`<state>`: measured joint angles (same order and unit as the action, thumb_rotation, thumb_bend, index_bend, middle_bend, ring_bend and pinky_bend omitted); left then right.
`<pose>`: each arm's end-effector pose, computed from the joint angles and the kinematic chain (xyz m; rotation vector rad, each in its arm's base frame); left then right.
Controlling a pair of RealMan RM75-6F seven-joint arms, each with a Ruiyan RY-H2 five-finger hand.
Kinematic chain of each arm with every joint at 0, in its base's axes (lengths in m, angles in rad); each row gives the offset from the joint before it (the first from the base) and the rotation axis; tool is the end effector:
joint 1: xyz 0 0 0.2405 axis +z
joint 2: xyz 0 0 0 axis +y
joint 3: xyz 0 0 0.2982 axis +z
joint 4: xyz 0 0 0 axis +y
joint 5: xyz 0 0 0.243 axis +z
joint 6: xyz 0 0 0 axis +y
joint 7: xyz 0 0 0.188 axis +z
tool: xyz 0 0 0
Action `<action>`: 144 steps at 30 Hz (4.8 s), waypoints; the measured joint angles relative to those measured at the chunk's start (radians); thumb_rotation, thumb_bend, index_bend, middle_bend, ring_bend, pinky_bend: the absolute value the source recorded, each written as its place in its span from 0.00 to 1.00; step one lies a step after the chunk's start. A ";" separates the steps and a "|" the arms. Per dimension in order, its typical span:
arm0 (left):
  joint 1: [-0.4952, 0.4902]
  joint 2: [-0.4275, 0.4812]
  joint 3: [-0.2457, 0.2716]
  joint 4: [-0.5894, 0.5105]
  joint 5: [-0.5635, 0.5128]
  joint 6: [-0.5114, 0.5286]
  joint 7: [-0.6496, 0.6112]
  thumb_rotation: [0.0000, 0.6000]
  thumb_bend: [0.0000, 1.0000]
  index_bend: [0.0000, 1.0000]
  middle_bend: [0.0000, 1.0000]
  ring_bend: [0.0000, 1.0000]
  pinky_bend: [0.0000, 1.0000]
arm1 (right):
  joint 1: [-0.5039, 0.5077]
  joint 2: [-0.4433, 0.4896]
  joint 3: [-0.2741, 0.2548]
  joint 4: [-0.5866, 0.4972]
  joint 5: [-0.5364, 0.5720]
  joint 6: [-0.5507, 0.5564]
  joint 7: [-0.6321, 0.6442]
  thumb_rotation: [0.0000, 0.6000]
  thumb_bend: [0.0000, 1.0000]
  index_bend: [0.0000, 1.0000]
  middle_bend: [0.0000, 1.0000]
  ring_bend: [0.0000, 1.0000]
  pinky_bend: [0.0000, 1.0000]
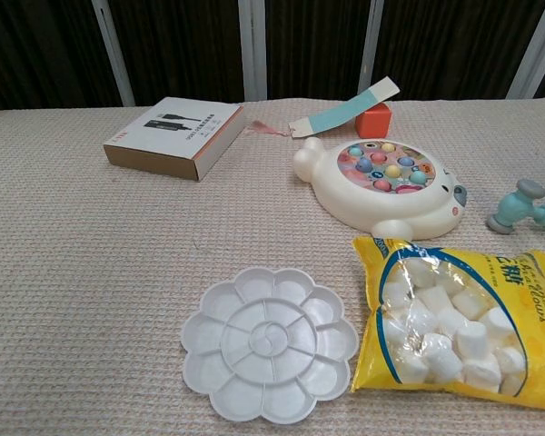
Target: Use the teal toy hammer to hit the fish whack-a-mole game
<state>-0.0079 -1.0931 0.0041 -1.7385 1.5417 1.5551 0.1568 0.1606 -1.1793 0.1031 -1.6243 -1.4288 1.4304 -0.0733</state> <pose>-0.3439 0.1896 0.1444 -1.3887 -0.8808 -0.8356 -0.3433 -0.2695 0.1278 1.3745 -0.8972 0.9328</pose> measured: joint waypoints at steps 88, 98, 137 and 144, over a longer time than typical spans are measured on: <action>-0.025 -0.015 -0.007 0.005 -0.001 -0.048 0.019 1.00 0.11 0.00 0.00 0.00 0.00 | 0.404 -0.097 0.061 0.314 0.385 -0.722 0.131 1.00 0.41 0.32 0.34 0.22 0.09; -0.033 -0.018 -0.009 0.015 -0.007 -0.060 0.007 1.00 0.11 0.00 0.00 0.00 0.00 | 0.438 -0.122 0.068 0.277 0.477 -0.710 0.030 1.00 0.41 0.32 0.35 0.22 0.09; -0.043 -0.026 -0.006 0.038 -0.024 -0.078 -0.011 1.00 0.11 0.00 0.00 0.00 0.00 | 0.444 -0.179 0.047 0.294 0.531 -0.680 -0.006 1.00 0.56 0.50 0.49 0.34 0.09; -0.045 -0.026 -0.007 0.043 -0.029 -0.081 -0.017 1.00 0.11 0.00 0.00 0.00 0.00 | 0.446 -0.185 0.048 0.301 0.528 -0.681 -0.005 1.00 0.63 0.57 0.54 0.39 0.09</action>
<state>-0.0530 -1.1195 -0.0028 -1.6954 1.5129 1.4737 0.1402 0.6071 -1.3646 0.1509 -1.3231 -0.9013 0.7490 -0.0786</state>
